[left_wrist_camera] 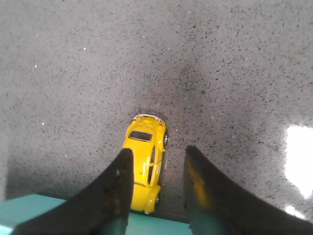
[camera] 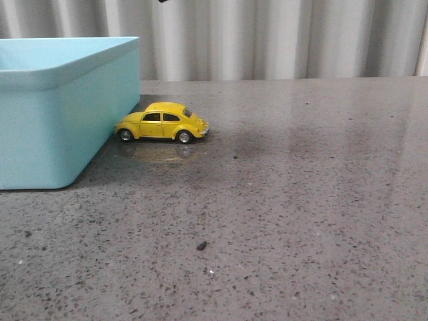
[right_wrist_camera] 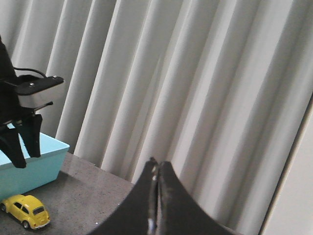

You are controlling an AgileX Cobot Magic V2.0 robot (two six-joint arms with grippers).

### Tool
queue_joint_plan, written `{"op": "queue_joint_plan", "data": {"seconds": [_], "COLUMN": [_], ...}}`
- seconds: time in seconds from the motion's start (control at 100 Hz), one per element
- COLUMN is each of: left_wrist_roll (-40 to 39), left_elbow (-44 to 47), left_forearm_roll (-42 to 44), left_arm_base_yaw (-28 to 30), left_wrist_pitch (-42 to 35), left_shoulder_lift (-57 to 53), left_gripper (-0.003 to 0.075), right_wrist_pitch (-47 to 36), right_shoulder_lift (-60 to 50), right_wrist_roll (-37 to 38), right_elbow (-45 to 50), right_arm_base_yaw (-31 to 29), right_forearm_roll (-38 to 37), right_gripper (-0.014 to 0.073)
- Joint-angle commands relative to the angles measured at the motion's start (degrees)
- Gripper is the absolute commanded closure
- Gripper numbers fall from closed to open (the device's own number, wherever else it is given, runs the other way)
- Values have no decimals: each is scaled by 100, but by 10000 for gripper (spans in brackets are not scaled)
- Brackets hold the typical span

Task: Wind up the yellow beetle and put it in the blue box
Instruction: 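Lower the left gripper over the yellow car beside the box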

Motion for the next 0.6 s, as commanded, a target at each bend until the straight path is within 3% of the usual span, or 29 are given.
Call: {"op": "queue_joint_plan", "data": {"seconds": [0.0,0.34,0.51,0.59], "left_wrist_roll": [27,-237,-221,-221], "left_elbow": [-286,-385,-385,-385], "left_forearm_roll": [257,475,399,399], "left_arm_base_yaw": [-124,-111,-72,-48], "left_wrist_pitch": [-78,12,-176,-188], "left_shoulder_lift": [5,296,341,389], "left_gripper": [489,484,319,314], "right_wrist_pitch": [-341,-235,-200,-188], "right_shoulder_lift": [102,-8,-224,-300], "right_wrist_roll": [-64,-64,-54,-54], "right_elbow": [-98,21,148,247], "right_arm_base_yaw": [108,170,170,170], "right_forearm_roll": [-29,-29,-29,-29], "right_gripper": [656,656,656,656]}}
